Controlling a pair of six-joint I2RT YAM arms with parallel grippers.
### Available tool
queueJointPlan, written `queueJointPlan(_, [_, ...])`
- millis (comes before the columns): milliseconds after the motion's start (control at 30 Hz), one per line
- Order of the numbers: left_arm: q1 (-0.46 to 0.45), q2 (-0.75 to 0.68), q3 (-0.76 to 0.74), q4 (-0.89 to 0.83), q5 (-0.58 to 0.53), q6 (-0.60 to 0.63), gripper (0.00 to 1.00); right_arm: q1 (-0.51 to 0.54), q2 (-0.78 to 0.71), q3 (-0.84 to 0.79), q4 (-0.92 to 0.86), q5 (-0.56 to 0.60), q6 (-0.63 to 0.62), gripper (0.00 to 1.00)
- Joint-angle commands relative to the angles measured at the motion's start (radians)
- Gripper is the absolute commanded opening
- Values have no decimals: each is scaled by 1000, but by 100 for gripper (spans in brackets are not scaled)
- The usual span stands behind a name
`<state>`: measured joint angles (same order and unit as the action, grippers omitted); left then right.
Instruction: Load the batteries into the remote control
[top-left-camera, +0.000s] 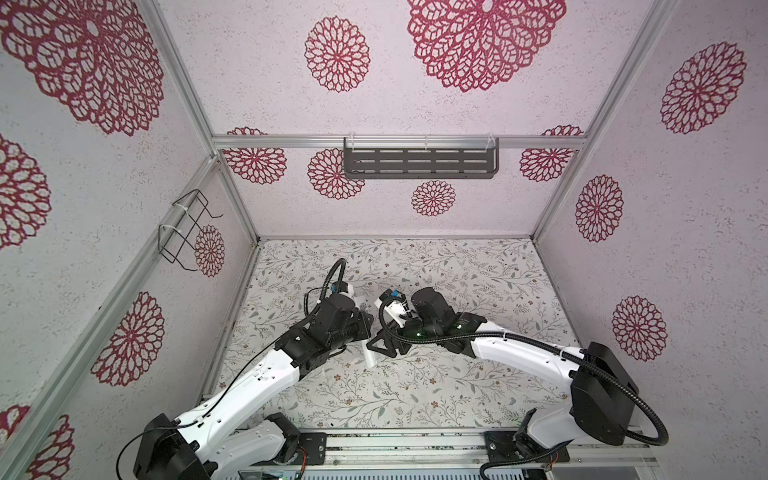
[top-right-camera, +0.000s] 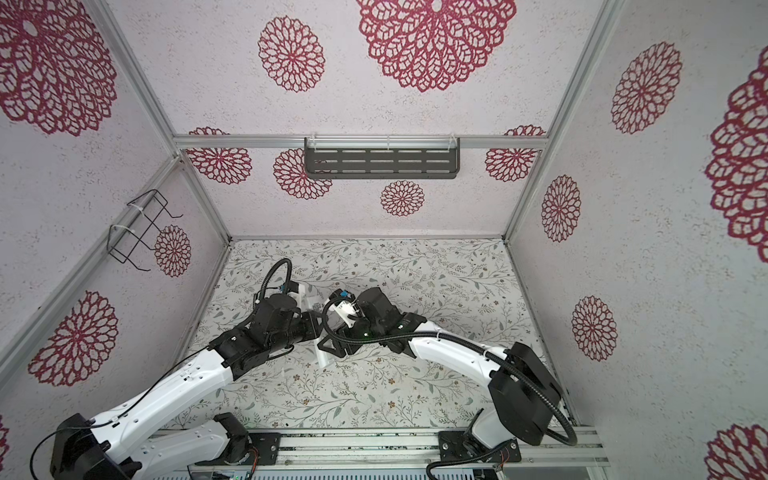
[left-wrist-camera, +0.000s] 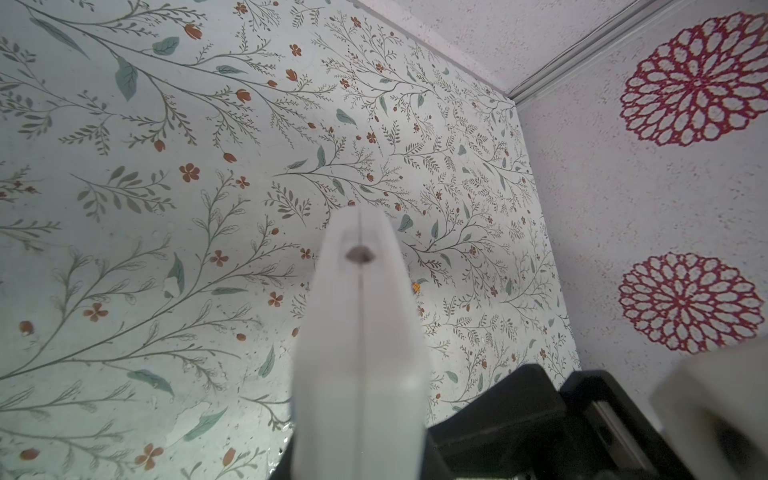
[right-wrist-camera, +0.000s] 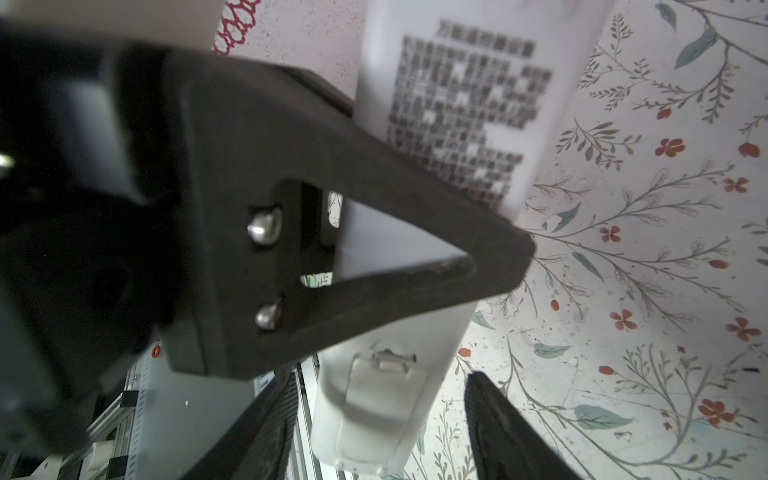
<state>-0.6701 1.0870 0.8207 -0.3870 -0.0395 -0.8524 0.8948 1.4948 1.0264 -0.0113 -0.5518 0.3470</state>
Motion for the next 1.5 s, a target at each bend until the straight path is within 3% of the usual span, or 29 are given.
queueJointPlan(0, [-10,-3,32,17,-11,11,2,-5,4,37,43,-24,25,65])
queueJointPlan(100, [-11,-3,32,17,-13,13,2,-5,8,37,43,-24,25,57])
queueJointPlan(533, [-17,-6,34,16,-19,19,2,-5,12,37,45,-26,26,42])
queueJointPlan(1467, [-17,-16,31,13,-28,24,2,-6,-1,21,71,-56,17,32])
